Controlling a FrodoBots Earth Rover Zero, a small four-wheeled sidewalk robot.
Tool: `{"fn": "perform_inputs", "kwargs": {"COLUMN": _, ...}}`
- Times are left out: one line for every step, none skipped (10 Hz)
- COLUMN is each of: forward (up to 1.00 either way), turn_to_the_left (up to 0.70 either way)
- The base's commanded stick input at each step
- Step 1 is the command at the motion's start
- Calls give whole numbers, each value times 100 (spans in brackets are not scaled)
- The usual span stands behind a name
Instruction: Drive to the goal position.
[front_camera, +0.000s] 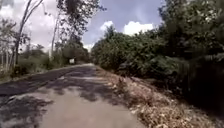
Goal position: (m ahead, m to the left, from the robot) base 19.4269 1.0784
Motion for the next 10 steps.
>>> {"fn": "perform_inputs", "kwargs": {"forward": 70, "turn_to_the_left": 0}}
{"fn": "perform_inputs", "kwargs": {"forward": 70, "turn_to_the_left": 0}}
{"fn": "perform_inputs", "kwargs": {"forward": 70, "turn_to_the_left": 0}}
{"fn": "perform_inputs", "kwargs": {"forward": 70, "turn_to_the_left": 0}}
{"fn": "perform_inputs", "kwargs": {"forward": 70, "turn_to_the_left": 0}}
{"fn": "perform_inputs", "kwargs": {"forward": 70, "turn_to_the_left": 11}}
{"fn": "perform_inputs", "kwargs": {"forward": 70, "turn_to_the_left": 35}}
{"fn": "perform_inputs", "kwargs": {"forward": 70, "turn_to_the_left": 35}}
{"fn": "perform_inputs", "kwargs": {"forward": 70, "turn_to_the_left": 35}}
{"fn": "perform_inputs", "kwargs": {"forward": 70, "turn_to_the_left": 35}}
